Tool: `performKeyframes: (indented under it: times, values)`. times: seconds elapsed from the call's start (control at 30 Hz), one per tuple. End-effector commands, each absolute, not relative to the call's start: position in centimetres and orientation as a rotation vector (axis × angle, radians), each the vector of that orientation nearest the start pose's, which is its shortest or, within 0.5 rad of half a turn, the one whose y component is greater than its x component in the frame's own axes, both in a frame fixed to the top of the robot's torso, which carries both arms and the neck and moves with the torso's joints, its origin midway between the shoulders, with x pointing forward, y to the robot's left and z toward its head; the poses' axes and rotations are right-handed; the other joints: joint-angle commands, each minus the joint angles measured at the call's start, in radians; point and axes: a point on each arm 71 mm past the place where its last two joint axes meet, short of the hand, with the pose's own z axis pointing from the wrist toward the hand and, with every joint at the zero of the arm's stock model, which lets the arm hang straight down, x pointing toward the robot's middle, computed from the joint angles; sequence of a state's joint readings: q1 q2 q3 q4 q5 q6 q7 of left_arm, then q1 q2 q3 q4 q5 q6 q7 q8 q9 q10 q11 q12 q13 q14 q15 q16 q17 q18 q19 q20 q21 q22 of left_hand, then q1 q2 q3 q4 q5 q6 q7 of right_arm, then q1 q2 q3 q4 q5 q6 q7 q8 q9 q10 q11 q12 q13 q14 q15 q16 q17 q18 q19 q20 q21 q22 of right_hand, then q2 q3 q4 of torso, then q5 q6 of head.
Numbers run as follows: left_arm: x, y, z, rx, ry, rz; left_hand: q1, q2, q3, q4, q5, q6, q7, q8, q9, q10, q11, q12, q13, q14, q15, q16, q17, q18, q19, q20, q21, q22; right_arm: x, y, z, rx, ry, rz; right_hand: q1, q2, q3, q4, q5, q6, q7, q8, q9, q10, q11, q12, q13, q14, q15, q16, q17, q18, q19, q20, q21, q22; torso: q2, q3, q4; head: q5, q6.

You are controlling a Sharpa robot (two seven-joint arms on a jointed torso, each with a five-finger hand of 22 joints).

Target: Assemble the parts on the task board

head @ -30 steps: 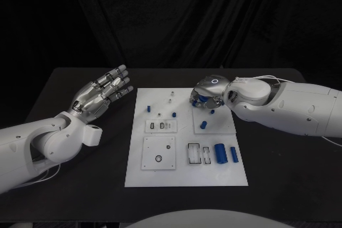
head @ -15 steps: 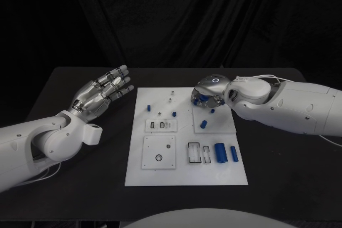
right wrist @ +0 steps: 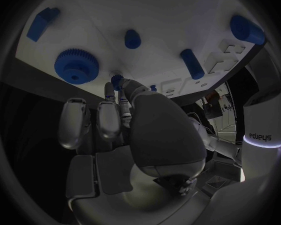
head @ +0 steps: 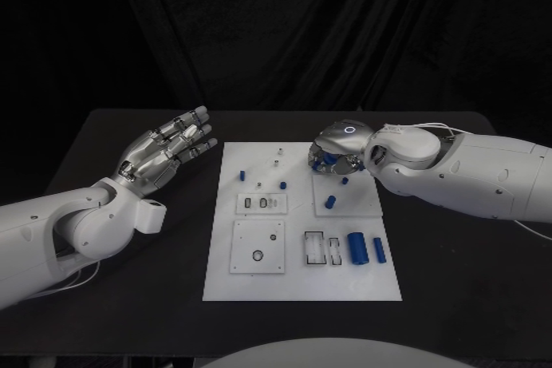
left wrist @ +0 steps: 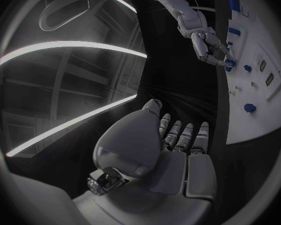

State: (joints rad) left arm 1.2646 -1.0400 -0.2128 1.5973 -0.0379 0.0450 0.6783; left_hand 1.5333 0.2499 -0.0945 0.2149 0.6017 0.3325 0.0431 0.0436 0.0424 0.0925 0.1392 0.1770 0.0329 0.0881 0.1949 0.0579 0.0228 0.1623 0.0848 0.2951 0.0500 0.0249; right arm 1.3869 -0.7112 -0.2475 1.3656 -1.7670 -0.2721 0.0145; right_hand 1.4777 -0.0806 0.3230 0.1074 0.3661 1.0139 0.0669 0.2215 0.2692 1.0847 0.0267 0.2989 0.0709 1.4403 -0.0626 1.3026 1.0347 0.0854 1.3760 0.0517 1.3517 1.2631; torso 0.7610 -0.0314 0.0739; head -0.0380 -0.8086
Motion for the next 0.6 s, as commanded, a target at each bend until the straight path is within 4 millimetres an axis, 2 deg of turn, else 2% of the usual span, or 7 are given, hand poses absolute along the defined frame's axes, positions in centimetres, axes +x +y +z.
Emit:
performKeyframes:
  times: [0.03,0.13,0.3,0.5,0.6]
  values:
    - [44.7,27.0,-17.6,-0.866,1.302,-1.913,0.002,0.001,-0.001,-0.004,0.006,0.006,0.005,0.005,0.002,0.0,0.006,-0.003,0.0,0.001,0.008,0.003,0.001,-0.004,0.005,0.0,0.005,0.001,51.3,-16.6,-16.3,-0.681,1.51,0.509,0.001,0.0,-0.004,-0.003,-0.006,0.003,0.002,0.004,0.008,0.007,0.0,-0.006,0.001,0.003,-0.003,0.003,0.002,-0.007,0.003,-0.005,0.004,0.002,-0.001,-0.0004,-0.0025,0.008,-0.001]
    - [44.7,26.9,-17.6,-0.867,1.302,-1.913,0.002,0.001,0.0,-0.004,0.006,0.007,0.006,0.005,0.002,0.0,0.006,-0.003,0.0,0.001,0.008,0.003,0.001,-0.005,0.005,0.0,0.005,0.001,51.5,-16.0,-15.3,-0.68,1.486,0.523,0.001,0.0,-0.004,-0.003,-0.007,0.005,0.006,0.006,0.013,0.012,-0.001,-0.008,0.001,0.005,-0.004,0.004,0.004,-0.007,0.004,-0.005,0.004,0.004,-0.001,-0.0008,-0.0026,0.011,-0.001]
    - [44.7,26.9,-17.6,-0.866,1.302,-1.911,0.002,0.001,0.001,-0.005,0.006,0.01,0.007,0.006,0.002,0.001,0.006,-0.003,0.0,0.001,0.008,0.004,0.001,-0.005,0.006,0.0,0.005,0.001,52.3,-14.1,-13.8,-0.682,1.451,0.536,0.001,-0.001,-0.004,-0.005,-0.007,0.008,0.006,0.009,0.02,0.015,-0.003,-0.014,0.0,0.006,-0.005,0.005,0.007,-0.008,0.005,-0.006,0.005,0.006,0.001,-0.0014,0.0009,0.021,0.0]
    - [44.8,26.3,-17.6,-0.862,1.306,-1.921,0.001,0.001,0.004,-0.007,0.008,0.019,0.01,0.007,0.003,0.002,0.005,0.0,0.0,0.001,0.007,0.004,0.001,-0.006,0.006,-0.001,0.005,0.001,53.6,-12.1,-13.4,-0.7,1.457,0.52,-0.005,-0.002,-0.004,-0.003,-0.012,-0.002,0.005,0.006,0.03,0.007,-0.004,-0.032,-0.003,0.005,-0.005,0.002,0.003,-0.007,0.003,-0.007,0.003,0.006,0.003,-0.0041,0.0043,0.016,-0.001]
    - [44.8,26.1,-17.6,-0.861,1.307,-1.925,0.001,0.001,0.004,-0.007,0.008,0.019,0.01,0.007,0.003,0.002,0.005,0.0,0.0,0.001,0.007,0.004,0.001,-0.006,0.006,-0.001,0.005,0.001,54.1,-11.6,-13.4,-0.704,1.461,0.512,-0.005,-0.001,-0.004,-0.003,-0.013,-0.003,0.005,0.006,0.031,0.007,-0.003,-0.033,-0.003,0.005,-0.005,0.002,0.003,-0.007,0.003,-0.007,0.002,0.005,0.005,-0.0061,0.0066,0.02,0.002]
